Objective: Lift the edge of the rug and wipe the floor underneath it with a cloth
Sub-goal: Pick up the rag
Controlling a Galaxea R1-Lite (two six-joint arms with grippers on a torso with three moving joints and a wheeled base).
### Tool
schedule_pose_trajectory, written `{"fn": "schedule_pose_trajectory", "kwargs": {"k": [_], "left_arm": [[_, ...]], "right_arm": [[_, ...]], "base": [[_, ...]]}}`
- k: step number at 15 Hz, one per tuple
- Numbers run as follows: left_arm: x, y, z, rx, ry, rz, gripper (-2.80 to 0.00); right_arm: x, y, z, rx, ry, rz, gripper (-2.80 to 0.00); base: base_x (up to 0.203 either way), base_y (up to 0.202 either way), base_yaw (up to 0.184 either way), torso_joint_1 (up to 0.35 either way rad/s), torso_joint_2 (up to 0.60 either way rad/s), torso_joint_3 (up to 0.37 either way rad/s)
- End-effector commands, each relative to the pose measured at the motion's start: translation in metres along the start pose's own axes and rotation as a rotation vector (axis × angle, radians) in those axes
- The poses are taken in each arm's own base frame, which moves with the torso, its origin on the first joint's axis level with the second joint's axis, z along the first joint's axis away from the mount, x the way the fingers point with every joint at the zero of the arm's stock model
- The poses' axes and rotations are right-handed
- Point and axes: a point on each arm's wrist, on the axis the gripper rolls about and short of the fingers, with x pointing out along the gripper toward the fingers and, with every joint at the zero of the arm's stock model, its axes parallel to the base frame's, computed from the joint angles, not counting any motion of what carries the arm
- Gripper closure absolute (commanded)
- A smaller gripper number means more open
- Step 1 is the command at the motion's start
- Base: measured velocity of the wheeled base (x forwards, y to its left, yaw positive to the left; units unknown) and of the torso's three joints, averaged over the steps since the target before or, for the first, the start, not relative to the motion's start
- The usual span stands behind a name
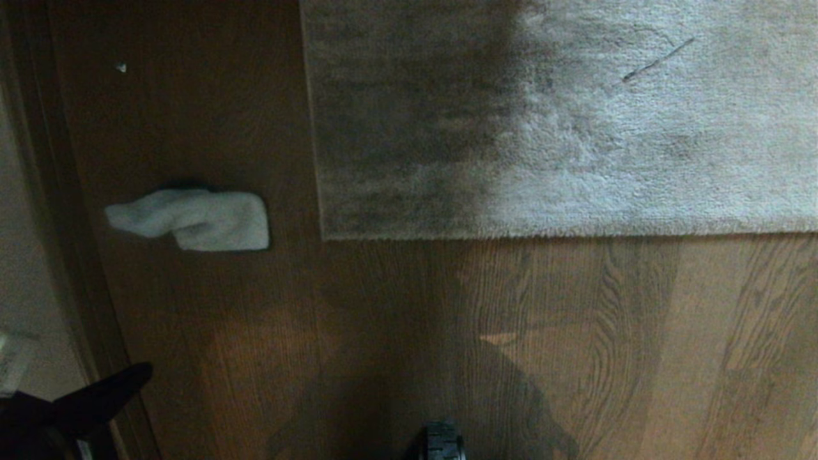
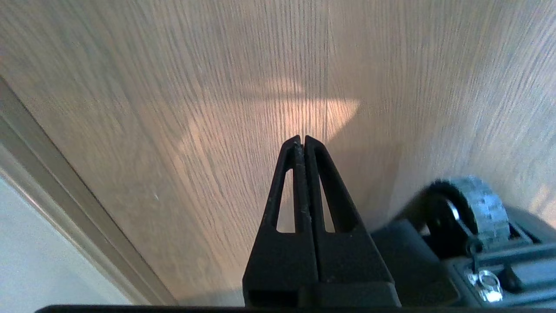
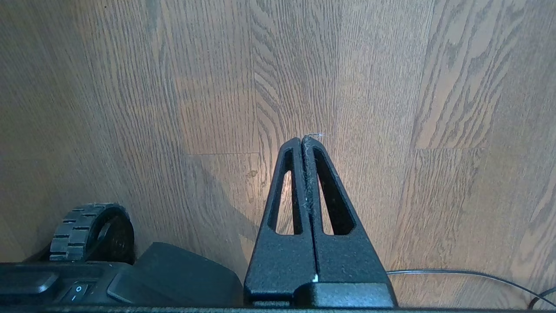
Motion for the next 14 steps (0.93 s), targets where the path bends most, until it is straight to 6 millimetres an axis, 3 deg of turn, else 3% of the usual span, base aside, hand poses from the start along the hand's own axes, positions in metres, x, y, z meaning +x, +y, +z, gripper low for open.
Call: {"fn": "schedule_pose_trajectory", "kwargs": {"k": [1, 2, 3, 14], "left_arm": [[0.006, 0.0, -0.005, -0.007, 0.058, -0.001, 0.0], [0.007, 0.001, -0.006, -0.011, 0.076, 0.003, 0.0], [0.008, 0.001, -0.008, -0.017, 0.098, 0.007, -2.8], [0.047, 0.008, -0.001, -0.034, 0.213, 0.021, -2.8]], "right_arm": [[0.0, 0.0, 0.0, 0.001, 0.0, 0.0, 0.0], [0.0, 0.0, 0.0, 0.0, 0.0, 0.0, 0.0], [0.0, 0.0, 0.0, 0.0, 0.0, 0.0, 0.0], [0.0, 0.0, 0.0, 0.0, 0.0, 0.0, 0.0]], "base": [[0.0, 0.0, 0.0, 0.0, 0.0, 0.0], [0.0, 0.0, 0.0, 0.0, 0.0, 0.0], [0.0, 0.0, 0.0, 0.0, 0.0, 0.0], [0.0, 0.0, 0.0, 0.0, 0.0, 0.0]]}}
